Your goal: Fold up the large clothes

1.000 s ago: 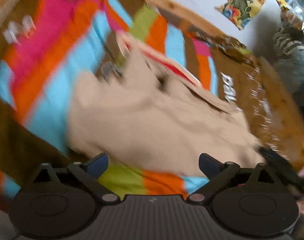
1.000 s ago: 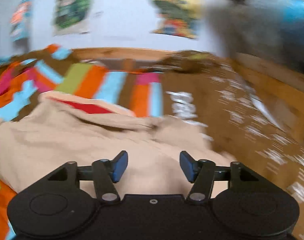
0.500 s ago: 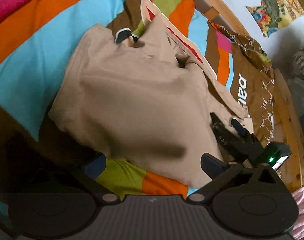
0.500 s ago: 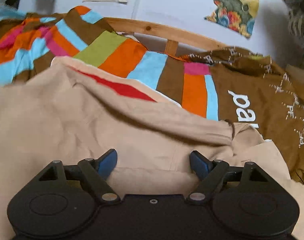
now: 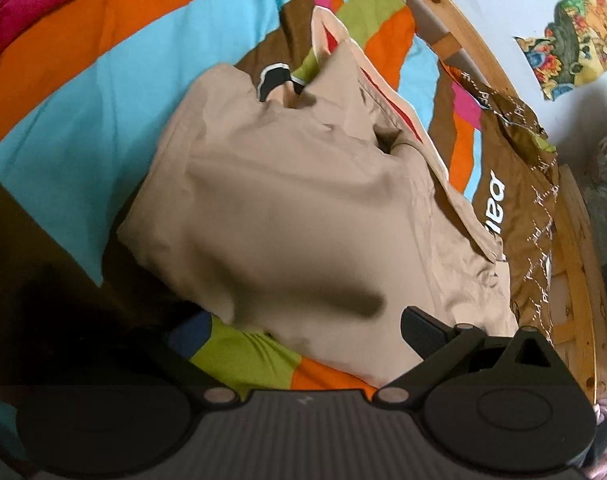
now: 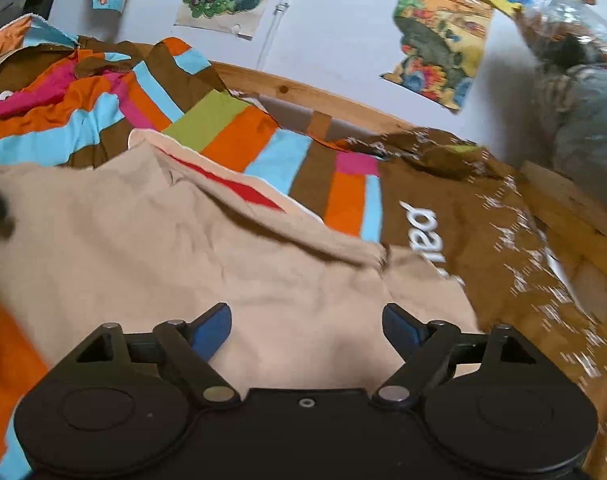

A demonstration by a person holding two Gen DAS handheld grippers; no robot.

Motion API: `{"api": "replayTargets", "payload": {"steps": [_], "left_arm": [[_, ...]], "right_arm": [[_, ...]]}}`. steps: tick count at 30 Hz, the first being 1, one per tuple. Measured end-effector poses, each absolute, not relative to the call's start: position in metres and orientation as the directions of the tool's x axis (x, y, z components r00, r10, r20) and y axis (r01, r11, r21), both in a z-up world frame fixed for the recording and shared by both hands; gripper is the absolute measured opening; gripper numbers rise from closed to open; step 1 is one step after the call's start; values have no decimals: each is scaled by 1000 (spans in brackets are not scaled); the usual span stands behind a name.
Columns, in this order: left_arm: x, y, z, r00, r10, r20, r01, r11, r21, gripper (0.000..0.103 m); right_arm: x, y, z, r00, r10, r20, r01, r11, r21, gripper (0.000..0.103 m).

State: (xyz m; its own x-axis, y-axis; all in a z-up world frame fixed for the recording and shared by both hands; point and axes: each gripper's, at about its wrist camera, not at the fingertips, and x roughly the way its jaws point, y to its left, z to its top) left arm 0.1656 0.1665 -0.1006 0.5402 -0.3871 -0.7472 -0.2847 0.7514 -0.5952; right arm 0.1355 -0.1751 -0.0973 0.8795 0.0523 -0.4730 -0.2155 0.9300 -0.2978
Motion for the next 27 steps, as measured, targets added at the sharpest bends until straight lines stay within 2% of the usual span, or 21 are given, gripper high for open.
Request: {"api": "replayTargets", "payload": {"steps": [2, 9, 10, 12, 15, 22, 23, 24, 26, 27], "left_arm": [[167, 167, -101, 544, -365, -756, -299, 757, -581, 102], [170, 174, -105, 556, -344, -757, -345, 733, -586, 100], [171, 175, -105, 555, -340, -759, -352, 731, -585, 95], [172, 176, -106, 554, -337, -761, -362, 726, -585, 78], [168, 176, -102, 569, -335, -751, -360, 719, -594, 68], [169, 182, -109, 590, -323, -740, -399, 680, -615, 68], [168, 183, -110, 595, -319, -738, -408, 672, -618, 57], [167, 183, -108, 602, -300, -740, -411, 679, -609, 31], [165, 179, -104, 611, -270, -744, -400, 705, -585, 11], [163, 175, -99, 623, -255, -740, -384, 724, -573, 6]], "right_arm": [[125, -174, -108, 872, 23, -489, -207, 922, -326, 90], [126, -171, -157, 872, 27, -489, -228, 907, -355, 89], [126, -172, -157, 872, 31, -489, -227, 910, -346, 89], [127, -173, -156, 868, 35, -496, -229, 913, -337, 89], [126, -176, -156, 869, 45, -494, -230, 919, -319, 89], [126, -179, -155, 868, 57, -494, -233, 924, -302, 89], [126, -179, -154, 867, 59, -495, -233, 926, -297, 89], [127, -180, -153, 864, 64, -499, -235, 928, -288, 89], [127, -184, -149, 860, 79, -504, -238, 936, -259, 88], [128, -186, -148, 856, 89, -509, -242, 939, -242, 87]]}}
